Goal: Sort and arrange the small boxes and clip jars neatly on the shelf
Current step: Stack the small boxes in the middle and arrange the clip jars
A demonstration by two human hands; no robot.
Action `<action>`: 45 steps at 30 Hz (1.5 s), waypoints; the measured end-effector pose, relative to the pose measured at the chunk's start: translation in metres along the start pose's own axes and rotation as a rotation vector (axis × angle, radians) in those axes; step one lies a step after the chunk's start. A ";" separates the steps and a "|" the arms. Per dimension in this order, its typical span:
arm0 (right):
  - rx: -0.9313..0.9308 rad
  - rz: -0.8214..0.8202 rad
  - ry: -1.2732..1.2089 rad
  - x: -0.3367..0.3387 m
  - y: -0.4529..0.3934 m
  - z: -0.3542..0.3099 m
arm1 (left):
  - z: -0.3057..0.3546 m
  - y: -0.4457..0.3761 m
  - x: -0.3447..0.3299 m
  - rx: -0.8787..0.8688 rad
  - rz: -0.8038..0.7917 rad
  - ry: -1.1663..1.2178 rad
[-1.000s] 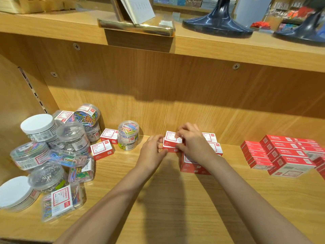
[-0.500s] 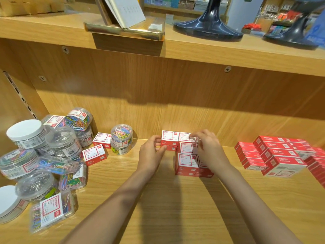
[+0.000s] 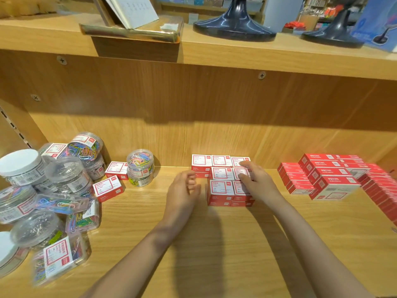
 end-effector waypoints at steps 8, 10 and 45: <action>-0.018 0.008 -0.099 0.005 0.002 0.007 | 0.011 0.007 -0.041 0.066 -0.335 0.083; -0.017 -0.005 -0.126 0.006 0.002 0.009 | 0.015 0.007 -0.043 0.028 -0.317 0.032; 0.441 0.177 0.021 0.021 0.020 -0.070 | 0.013 0.022 0.047 -0.199 0.091 -0.302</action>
Point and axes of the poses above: each hand's wrist, its own y-axis away from the middle knuckle, its own x-axis out of the back of the hand, z = x × y, the point moved 7 cm from there along -y, towards the middle knuckle, and after that the axes turned 3 degrees about y, right-handed, at the moved point
